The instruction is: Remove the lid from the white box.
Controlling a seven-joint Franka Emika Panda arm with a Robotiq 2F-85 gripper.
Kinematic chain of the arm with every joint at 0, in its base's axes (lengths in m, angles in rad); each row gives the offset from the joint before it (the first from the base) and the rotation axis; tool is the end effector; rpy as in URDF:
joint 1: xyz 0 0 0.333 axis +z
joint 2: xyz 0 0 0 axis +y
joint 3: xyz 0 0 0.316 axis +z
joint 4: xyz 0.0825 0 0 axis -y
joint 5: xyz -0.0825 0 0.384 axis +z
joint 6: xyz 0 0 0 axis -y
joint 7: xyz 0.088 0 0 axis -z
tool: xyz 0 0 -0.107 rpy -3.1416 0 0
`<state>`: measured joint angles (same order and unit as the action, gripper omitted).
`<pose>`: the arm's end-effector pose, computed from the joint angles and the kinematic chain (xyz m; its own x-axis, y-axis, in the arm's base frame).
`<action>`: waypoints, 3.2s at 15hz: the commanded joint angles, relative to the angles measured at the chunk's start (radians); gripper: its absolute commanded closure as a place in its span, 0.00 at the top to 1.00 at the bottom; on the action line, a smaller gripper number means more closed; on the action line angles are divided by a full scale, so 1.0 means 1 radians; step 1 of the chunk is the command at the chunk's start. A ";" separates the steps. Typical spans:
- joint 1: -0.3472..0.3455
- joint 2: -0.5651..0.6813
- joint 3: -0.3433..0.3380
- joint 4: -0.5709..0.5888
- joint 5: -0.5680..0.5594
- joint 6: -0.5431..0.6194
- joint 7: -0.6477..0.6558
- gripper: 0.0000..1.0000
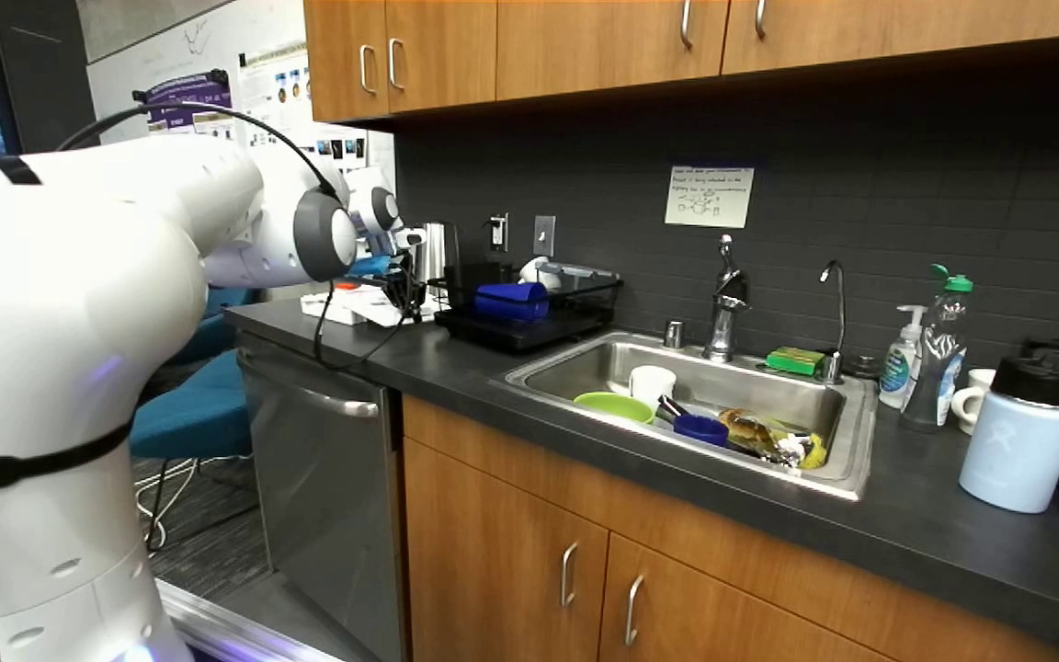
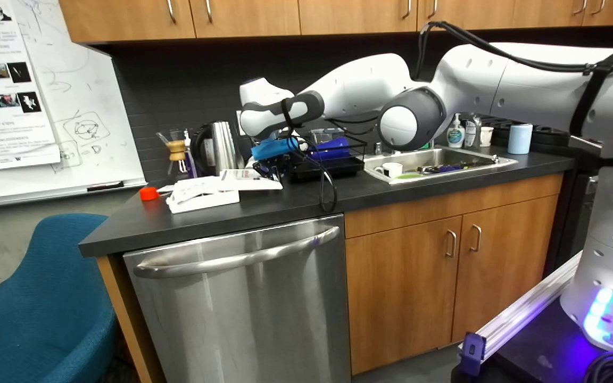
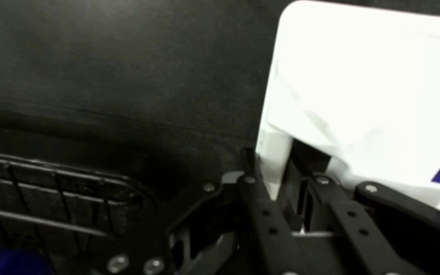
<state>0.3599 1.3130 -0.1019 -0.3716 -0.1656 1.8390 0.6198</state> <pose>0.7817 0.2519 0.2836 0.9378 -0.2180 0.2702 -0.2591 -0.9575 0.1266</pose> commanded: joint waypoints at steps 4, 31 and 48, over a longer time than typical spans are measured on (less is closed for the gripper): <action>-0.017 0.007 -0.036 0.007 -0.015 -0.096 -0.009 0.06; 0.049 -0.078 -0.024 0.018 -0.012 0.072 0.012 1.00; 0.096 -0.331 0.107 -0.029 0.050 -0.296 -0.575 1.00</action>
<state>0.4456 1.0589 0.0117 -0.3550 -0.1077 1.6883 0.0983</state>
